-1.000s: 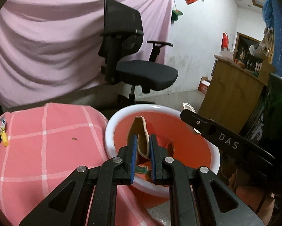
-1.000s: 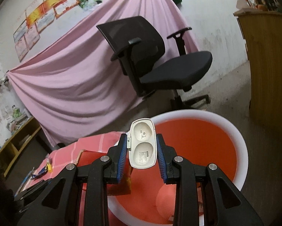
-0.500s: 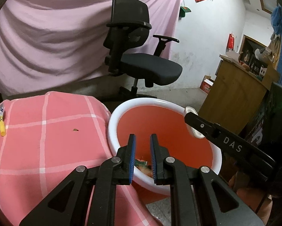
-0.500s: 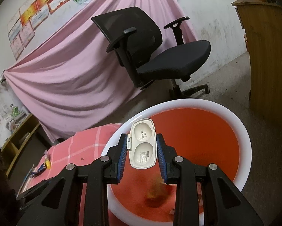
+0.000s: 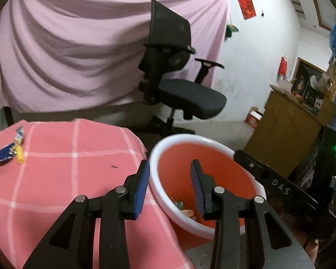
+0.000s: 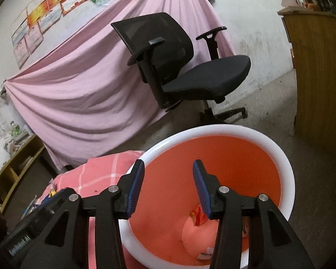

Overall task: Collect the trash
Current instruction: 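Bring both tools back over the table toward the wrapper and battery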

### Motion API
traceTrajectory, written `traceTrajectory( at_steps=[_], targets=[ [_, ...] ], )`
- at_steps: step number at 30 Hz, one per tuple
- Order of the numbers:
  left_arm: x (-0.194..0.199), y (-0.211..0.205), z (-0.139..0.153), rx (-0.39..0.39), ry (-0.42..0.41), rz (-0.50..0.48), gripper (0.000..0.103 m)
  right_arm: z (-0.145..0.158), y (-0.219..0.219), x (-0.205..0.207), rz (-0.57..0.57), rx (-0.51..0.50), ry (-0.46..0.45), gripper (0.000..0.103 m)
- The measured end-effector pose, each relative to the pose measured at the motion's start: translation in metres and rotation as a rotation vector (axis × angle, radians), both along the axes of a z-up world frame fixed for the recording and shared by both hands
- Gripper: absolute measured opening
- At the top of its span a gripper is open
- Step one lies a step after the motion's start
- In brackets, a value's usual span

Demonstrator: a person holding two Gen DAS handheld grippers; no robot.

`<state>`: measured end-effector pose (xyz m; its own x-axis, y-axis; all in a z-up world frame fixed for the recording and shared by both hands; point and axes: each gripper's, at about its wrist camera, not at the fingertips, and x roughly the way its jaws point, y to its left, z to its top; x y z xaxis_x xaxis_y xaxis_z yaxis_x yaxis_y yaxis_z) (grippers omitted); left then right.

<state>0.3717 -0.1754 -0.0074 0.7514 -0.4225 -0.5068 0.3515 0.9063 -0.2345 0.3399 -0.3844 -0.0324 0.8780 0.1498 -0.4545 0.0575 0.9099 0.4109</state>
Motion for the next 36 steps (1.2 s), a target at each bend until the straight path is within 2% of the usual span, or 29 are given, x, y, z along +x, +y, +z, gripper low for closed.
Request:
traceTrajectory(
  at_steps=[3,5,6,7,8,11,13,15,16,19,28,36],
  targets=[
    [-0.005,0.018,0.009,-0.016,-0.031,0.042,0.042,0.007,0.004,-0.004,-0.008,-0.005,-0.044,0.054],
    [-0.010,0.031,0.016,-0.027,-0.060,0.073,0.045,0.015,0.011,-0.008,-0.012,-0.019,-0.083,0.056],
    [-0.013,0.038,0.019,-0.031,-0.075,0.092,0.049,0.019,0.014,-0.010,-0.019,-0.028,-0.102,0.062],
    [-0.016,0.046,0.023,-0.034,-0.091,0.111,0.053,0.022,0.018,-0.011,-0.029,-0.034,-0.117,0.074],
    [-0.018,0.052,0.026,-0.038,-0.104,0.125,0.055,0.026,0.022,-0.012,-0.039,-0.040,-0.139,0.079],
    [-0.027,0.075,0.035,-0.045,-0.151,0.174,0.065,0.035,0.037,-0.015,-0.048,-0.056,-0.191,0.083],
    [-0.033,0.091,0.040,-0.050,-0.190,0.222,0.089,0.041,0.048,-0.017,-0.045,-0.069,-0.231,0.093],
    [-0.040,0.108,0.044,-0.068,-0.238,0.266,0.098,0.046,0.059,-0.019,-0.041,-0.074,-0.274,0.103],
    [-0.044,0.117,0.046,-0.083,-0.261,0.285,0.100,0.048,0.065,-0.021,-0.037,-0.076,-0.301,0.103],
    [-0.052,0.144,0.048,-0.099,-0.293,0.332,0.101,0.054,0.081,-0.024,-0.018,-0.089,-0.344,0.103],
    [-0.079,0.212,0.040,-0.023,-0.404,0.466,0.101,0.064,0.135,-0.033,0.049,-0.173,-0.471,0.103],
    [-0.082,0.252,0.025,-0.007,-0.416,0.522,0.101,0.065,0.186,-0.032,0.147,-0.299,-0.560,0.103]
  ],
)
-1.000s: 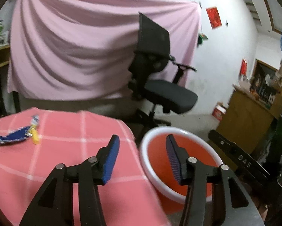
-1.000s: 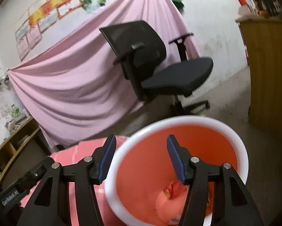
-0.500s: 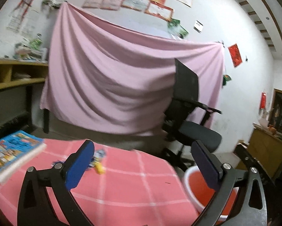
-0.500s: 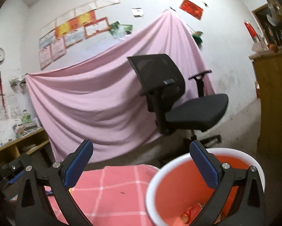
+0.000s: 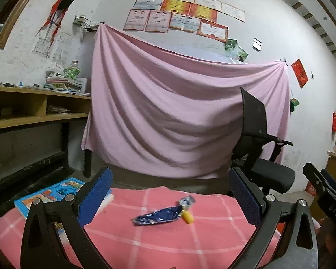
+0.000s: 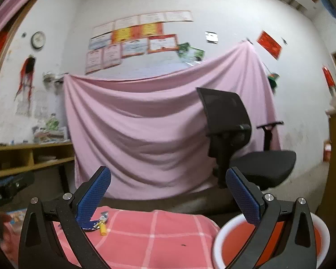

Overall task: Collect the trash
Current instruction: 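Bring both tools back over the table toward the wrapper and battery, then grasp the blue snack wrapper with the left tool while the right tool grasps the yellow battery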

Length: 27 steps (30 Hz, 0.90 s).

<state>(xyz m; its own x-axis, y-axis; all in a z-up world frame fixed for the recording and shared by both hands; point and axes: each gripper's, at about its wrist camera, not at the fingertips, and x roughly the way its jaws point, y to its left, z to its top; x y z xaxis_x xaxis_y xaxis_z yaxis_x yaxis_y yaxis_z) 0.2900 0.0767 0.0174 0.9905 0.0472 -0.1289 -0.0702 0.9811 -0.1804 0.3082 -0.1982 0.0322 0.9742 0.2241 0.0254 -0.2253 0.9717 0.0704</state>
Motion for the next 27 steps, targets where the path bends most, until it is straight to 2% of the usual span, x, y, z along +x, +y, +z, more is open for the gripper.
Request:
traceTrajectory(
  at_steps=[10,15,21,23,24,25,26,27],
  targets=[
    [0.021,0.035,-0.013,-0.010,0.056,0.034,0.101,-0.006,0.049,0.020,0.104,-0.149,-0.013,0.103],
    [0.041,0.039,-0.023,0.003,0.142,0.009,0.101,-0.014,0.059,0.037,0.144,-0.169,0.028,0.103],
    [0.081,0.031,-0.048,0.051,0.378,-0.067,0.100,-0.035,0.070,0.078,0.206,-0.184,0.243,0.102],
    [0.091,0.025,-0.055,0.056,0.441,-0.100,0.100,-0.040,0.073,0.089,0.218,-0.194,0.304,0.097],
    [0.096,0.021,-0.059,0.064,0.465,-0.116,0.098,-0.042,0.075,0.094,0.228,-0.199,0.336,0.090],
    [0.099,0.018,-0.061,0.072,0.485,-0.129,0.094,-0.044,0.077,0.099,0.240,-0.202,0.367,0.080],
    [0.101,0.016,-0.063,0.080,0.500,-0.137,0.090,-0.047,0.078,0.104,0.249,-0.206,0.395,0.077],
    [0.104,0.013,-0.065,0.088,0.518,-0.151,0.082,-0.051,0.080,0.110,0.264,-0.210,0.438,0.074]
  ],
)
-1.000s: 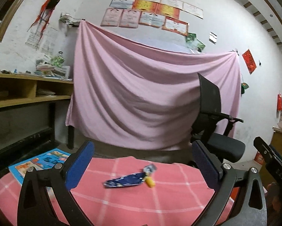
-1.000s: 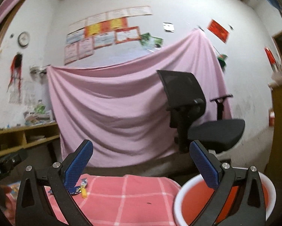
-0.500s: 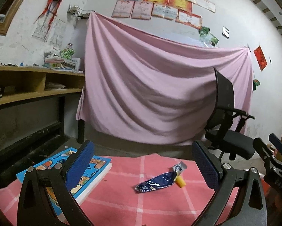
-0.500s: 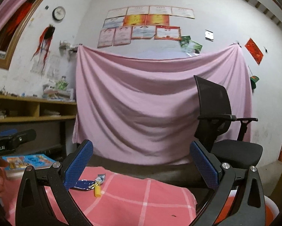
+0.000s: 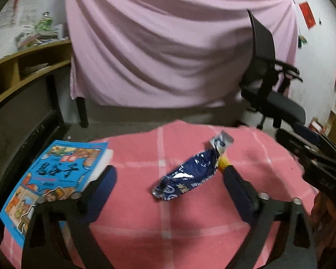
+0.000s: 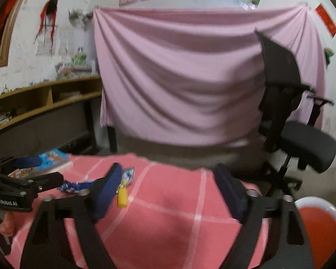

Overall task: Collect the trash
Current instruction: 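Grasp the blue snack wrapper with the left tool while the right tool grasps the yellow battery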

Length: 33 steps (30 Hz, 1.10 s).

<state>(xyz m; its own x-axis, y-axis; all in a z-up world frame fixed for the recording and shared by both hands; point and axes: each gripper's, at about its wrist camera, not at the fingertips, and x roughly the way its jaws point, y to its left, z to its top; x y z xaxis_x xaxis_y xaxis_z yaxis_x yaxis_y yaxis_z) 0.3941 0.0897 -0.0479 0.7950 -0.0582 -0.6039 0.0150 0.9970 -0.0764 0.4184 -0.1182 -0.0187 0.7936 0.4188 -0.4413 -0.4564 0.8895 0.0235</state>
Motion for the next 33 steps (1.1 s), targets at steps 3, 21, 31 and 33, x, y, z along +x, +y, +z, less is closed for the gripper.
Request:
traceTrajectory(
  at_steps=[3,21,31,33],
  targets=[
    [0.010,-0.004,-0.006,0.003,0.057,-0.034,0.072,-0.007,0.005,0.014,0.045,0.006,0.100,0.063],
    [0.034,-0.002,-0.023,-0.068,0.195,-0.084,0.017,-0.037,0.050,0.030,0.233,-0.084,0.344,0.031],
    [0.025,-0.017,-0.021,-0.049,0.184,-0.050,0.016,-0.040,0.048,0.032,0.209,-0.088,0.368,0.013],
    [0.021,-0.017,-0.019,-0.069,0.164,-0.042,0.016,-0.035,0.041,0.026,0.194,-0.061,0.338,0.013]
  ],
)
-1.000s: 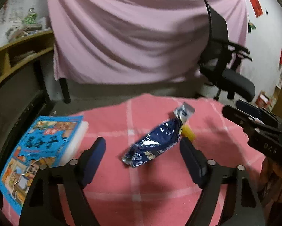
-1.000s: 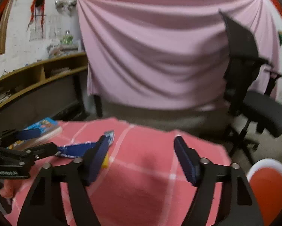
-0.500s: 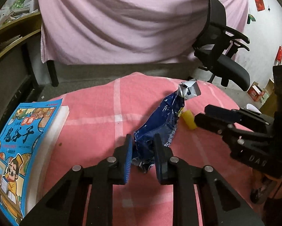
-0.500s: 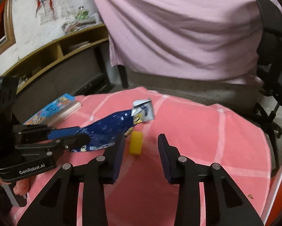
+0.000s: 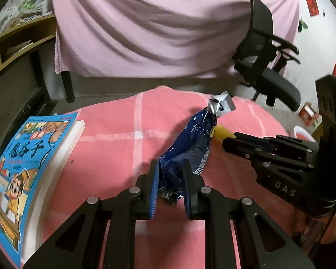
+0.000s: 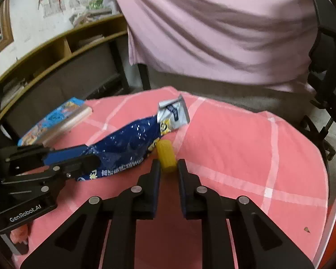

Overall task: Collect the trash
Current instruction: 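Grasp the blue snack wrapper with the left tool while the right tool grasps the yellow battery, then lift the wrapper and battery and carry both over the bucket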

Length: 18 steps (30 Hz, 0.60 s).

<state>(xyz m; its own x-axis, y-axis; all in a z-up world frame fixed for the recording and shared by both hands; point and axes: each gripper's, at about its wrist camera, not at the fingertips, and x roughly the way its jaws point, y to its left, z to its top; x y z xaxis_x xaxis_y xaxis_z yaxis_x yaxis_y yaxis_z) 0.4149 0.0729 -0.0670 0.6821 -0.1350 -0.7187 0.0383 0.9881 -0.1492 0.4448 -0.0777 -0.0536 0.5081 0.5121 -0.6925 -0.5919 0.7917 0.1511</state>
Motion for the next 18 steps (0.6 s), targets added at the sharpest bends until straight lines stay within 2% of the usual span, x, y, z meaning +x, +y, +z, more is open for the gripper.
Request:
traceTrajectory(
  at_steps=[10,13,18],
  targets=[
    [-0.037,-0.008,0.024,-0.009,-0.182,0.055,0.016,0.025,-0.034,-0.039,-0.098,0.136,-0.150,0.013],
    [-0.046,-0.013,0.030,-0.034,-0.234,0.068,0.016,0.034,-0.044,-0.057,-0.126,0.168,-0.229,0.013],
    [-0.065,-0.032,0.042,0.016,-0.361,0.048,0.016,0.046,-0.056,-0.092,-0.157,0.183,-0.372,0.013]
  ],
)
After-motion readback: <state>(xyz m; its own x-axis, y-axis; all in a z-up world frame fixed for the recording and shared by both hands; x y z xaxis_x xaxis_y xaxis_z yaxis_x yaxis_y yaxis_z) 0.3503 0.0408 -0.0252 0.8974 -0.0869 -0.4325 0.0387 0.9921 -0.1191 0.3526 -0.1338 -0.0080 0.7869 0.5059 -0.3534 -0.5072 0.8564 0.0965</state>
